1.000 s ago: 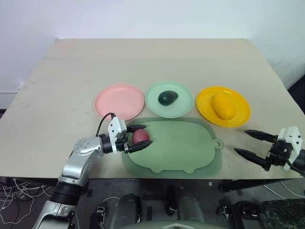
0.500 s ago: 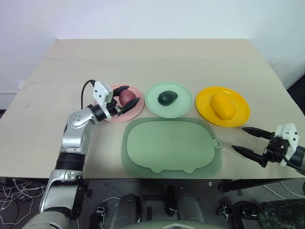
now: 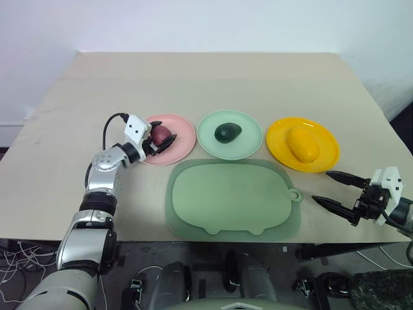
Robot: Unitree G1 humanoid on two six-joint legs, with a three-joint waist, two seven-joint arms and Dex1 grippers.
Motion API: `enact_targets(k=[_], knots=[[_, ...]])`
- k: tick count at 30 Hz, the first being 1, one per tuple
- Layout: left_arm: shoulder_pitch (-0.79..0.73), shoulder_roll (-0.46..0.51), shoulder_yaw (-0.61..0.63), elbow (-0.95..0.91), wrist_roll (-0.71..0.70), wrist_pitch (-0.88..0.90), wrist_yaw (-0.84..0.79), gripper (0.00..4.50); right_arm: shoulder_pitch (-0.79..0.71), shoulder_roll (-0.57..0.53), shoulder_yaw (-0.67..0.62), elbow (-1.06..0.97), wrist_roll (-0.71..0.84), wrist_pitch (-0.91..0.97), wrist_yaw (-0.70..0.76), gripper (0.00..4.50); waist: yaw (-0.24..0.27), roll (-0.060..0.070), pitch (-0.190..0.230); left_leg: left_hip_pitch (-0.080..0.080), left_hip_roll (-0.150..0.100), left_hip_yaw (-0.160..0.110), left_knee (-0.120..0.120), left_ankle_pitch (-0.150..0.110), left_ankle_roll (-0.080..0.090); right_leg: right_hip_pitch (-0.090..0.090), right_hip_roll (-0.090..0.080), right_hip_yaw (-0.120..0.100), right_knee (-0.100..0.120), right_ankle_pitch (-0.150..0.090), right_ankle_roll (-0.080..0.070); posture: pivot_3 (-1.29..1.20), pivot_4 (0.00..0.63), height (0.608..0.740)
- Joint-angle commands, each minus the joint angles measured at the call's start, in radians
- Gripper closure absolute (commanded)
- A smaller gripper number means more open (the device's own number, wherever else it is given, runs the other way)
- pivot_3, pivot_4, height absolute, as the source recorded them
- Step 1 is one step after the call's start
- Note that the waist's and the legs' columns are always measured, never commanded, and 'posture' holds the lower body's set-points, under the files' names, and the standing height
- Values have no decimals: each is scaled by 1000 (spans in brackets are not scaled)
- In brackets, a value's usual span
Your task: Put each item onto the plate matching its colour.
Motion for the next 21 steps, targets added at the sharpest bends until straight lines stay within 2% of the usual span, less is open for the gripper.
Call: enact_targets(k=[1, 6, 11, 17, 21], knots=[[-33, 6, 27, -17, -18, -10, -14, 104, 2, 0, -26, -26, 14, -15, -5, 0, 0, 0, 0, 0, 0, 0, 0, 0, 0, 0, 0, 0, 0, 0, 0, 0, 150, 737], [-25, 3, 54, -63, -61, -33, -45, 43, -10, 3, -15, -17, 12, -19, -8, 0, 0, 0, 0, 0, 0, 0, 0, 0, 0, 0, 0, 0, 0, 0, 0, 0, 150, 737], [7, 31, 103, -237, -161, 70, -102, 43, -14, 9, -8, -16, 10, -23, -10, 0, 0, 0, 0, 0, 0, 0, 0, 0, 0, 0, 0, 0, 0, 0, 0, 0, 150, 737], [151, 111, 154, -547, -282, 182, -177, 43, -17, 11, -13, 2, 11, -35, -3, 0, -3, 0, 0, 2, 0, 0, 0, 2, -3, 0, 0, 1, 2, 0, 0, 0, 150, 737], [348, 231, 264, -698, -375, 271, -242, 43, -3, -2, -51, 27, 22, -53, 12, 0, -7, 0, 0, 3, 1, 0, -1, 2, -4, 0, 0, 2, 2, 0, 0, 0, 150, 737]])
